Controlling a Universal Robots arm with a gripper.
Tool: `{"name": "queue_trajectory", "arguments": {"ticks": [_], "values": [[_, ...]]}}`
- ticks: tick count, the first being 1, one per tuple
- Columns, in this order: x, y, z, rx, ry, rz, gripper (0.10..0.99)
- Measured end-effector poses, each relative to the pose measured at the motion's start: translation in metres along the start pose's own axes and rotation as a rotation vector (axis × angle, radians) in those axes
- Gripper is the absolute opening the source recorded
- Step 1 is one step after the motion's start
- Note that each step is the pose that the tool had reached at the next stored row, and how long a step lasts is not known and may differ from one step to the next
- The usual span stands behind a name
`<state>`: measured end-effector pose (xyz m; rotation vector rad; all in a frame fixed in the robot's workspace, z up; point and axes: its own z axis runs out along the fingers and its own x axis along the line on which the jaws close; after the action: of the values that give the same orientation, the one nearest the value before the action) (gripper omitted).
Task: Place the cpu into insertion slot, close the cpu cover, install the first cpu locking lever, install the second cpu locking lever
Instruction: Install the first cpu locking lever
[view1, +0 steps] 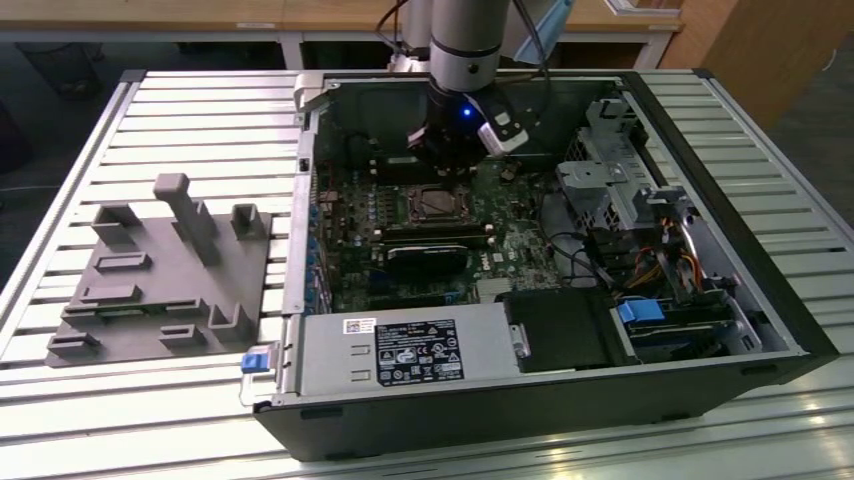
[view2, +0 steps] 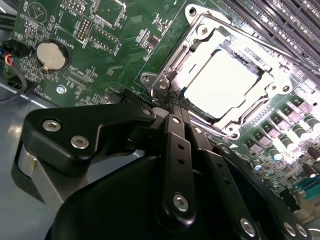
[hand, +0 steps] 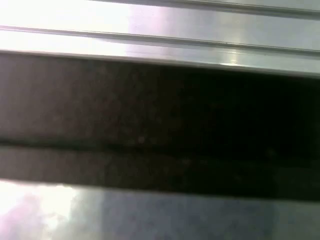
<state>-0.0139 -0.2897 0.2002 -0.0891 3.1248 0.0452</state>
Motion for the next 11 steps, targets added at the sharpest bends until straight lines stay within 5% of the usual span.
{"name": "queue_trajectory", "arguments": {"ticks": [5, 11], "values": [[0.0000, 0.0001, 0.0011, 0.010, 0.0002, 0.000, 0.118], [0.0001, 0.0000, 0.0031, 0.010, 0.0004, 0.000, 0.118]]}}
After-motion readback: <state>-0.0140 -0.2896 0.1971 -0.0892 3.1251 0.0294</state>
